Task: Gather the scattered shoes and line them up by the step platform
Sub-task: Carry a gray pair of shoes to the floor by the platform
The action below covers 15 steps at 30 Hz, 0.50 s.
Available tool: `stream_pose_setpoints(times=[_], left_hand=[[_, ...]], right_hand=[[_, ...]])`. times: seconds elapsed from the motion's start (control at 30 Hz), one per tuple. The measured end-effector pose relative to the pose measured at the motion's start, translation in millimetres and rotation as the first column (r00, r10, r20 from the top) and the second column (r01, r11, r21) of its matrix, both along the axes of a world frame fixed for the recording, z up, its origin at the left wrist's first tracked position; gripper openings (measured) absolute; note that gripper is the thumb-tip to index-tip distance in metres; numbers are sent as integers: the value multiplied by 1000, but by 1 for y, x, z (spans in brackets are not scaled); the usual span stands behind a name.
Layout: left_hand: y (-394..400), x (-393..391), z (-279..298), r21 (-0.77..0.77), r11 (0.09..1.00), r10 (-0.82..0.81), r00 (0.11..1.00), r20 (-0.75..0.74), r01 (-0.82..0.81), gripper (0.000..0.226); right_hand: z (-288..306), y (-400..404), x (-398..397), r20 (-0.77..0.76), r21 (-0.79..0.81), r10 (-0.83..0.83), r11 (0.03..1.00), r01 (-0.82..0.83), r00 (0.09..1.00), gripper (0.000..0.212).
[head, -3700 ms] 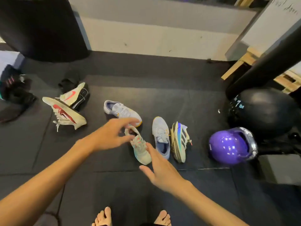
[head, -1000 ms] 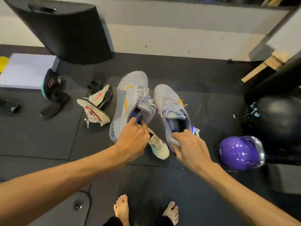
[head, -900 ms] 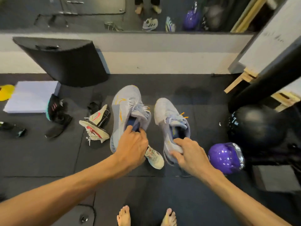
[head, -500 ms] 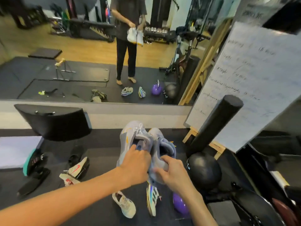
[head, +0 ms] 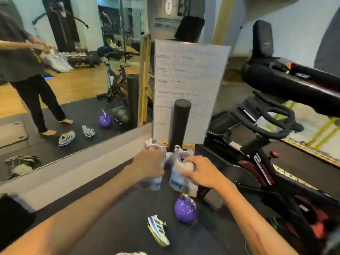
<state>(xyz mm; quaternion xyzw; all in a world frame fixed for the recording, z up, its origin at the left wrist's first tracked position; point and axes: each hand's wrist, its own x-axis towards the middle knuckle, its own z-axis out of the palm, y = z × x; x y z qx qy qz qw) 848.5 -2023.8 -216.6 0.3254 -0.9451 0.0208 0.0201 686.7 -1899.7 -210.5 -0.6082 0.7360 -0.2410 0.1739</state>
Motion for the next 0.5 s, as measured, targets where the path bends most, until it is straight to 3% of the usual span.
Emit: stream_pose_setpoints(times=[0.1,0.2,0.33,0.5], left_hand=[[6,-28,6,-3,993,-121,989,-80,121,33],[30,-66,11,198,945,-220,956,-195,259,33],[93,-130,14,284,795,-474,841,-261,536,24],[205,-204,21,358,578,-670,677,-304,733,30]], right_hand=[[9,33,-15,-1,6,-167,986,167,986,22],[17,81,-36,-38,14,-325,945,325,945,24],[23,171,-61,-76,44,-514,854,518,854,28],[29,307,-88,-93,87,-694,709,700,714,26]])
